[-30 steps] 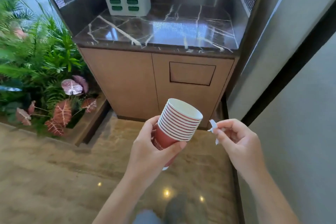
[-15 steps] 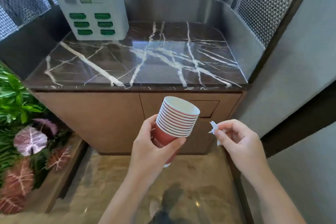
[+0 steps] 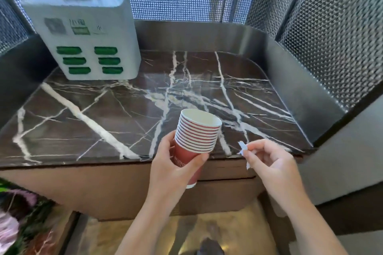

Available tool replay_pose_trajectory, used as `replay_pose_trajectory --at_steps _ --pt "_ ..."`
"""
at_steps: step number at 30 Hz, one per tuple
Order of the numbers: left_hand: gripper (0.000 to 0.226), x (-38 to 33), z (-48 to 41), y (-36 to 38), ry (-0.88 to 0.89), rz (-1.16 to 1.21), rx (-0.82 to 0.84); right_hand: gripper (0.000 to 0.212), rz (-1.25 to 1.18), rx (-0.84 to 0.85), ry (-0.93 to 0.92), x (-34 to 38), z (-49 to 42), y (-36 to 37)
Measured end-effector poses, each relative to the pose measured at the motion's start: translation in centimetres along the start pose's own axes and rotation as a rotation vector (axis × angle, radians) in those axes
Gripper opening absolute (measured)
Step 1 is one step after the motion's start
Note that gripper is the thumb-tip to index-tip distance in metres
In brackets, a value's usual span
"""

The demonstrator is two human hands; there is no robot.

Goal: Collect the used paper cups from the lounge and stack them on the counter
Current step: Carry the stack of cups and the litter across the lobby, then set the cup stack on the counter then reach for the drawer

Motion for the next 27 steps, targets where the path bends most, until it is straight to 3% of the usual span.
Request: replay_pose_trajectory --at_steps 15,27 --pt "0.061 4.1 -20.7 6.1 0.055 -0.068 0.006 0.010 -0.032 -0.075 -0.065 1.5 -20.8 0.6" --pt "0.060 8.7 -33.9 8.2 0.111 -0.105 -0.111 0.014 -0.005 -0.097 -0.144 3.3 -34.4 2.1"
Point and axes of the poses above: each hand's wrist, its own z-axis away from the middle knuckle, its own y-axis out of the palm, x = y × z, the point moved 8 cm from there along -z, towards the middle knuckle, and after that the axes turned 12 degrees about y, right-handed, at the moved point
